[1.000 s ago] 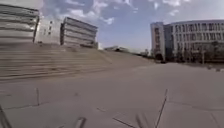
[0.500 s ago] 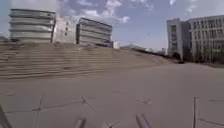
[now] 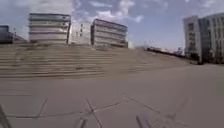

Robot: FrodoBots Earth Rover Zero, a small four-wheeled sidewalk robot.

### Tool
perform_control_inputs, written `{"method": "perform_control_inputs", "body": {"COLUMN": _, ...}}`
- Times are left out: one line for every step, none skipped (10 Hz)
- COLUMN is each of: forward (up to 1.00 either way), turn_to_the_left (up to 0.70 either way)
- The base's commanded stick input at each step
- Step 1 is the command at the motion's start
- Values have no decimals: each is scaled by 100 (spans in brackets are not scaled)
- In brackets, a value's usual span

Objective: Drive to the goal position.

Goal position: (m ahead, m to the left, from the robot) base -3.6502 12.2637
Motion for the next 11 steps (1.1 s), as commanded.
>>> {"method": "perform_control_inputs", "body": {"forward": 20, "turn_to_the_left": 40}}
{"method": "perform_control_inputs", "body": {"forward": 0, "turn_to_the_left": 45}}
{"method": "perform_control_inputs", "body": {"forward": 0, "turn_to_the_left": 45}}
{"method": "perform_control_inputs", "body": {"forward": 14, "turn_to_the_left": 42}}
{"method": "perform_control_inputs", "body": {"forward": 52, "turn_to_the_left": 32}}
{"method": "perform_control_inputs", "body": {"forward": 70, "turn_to_the_left": 27}}
{"method": "perform_control_inputs", "body": {"forward": 70, "turn_to_the_left": 12}}
{"method": "perform_control_inputs", "body": {"forward": 70, "turn_to_the_left": 0}}
{"method": "perform_control_inputs", "body": {"forward": 70, "turn_to_the_left": 0}}
{"method": "perform_control_inputs", "body": {"forward": 70, "turn_to_the_left": 0}}
{"method": "perform_control_inputs", "body": {"forward": 70, "turn_to_the_left": 0}}
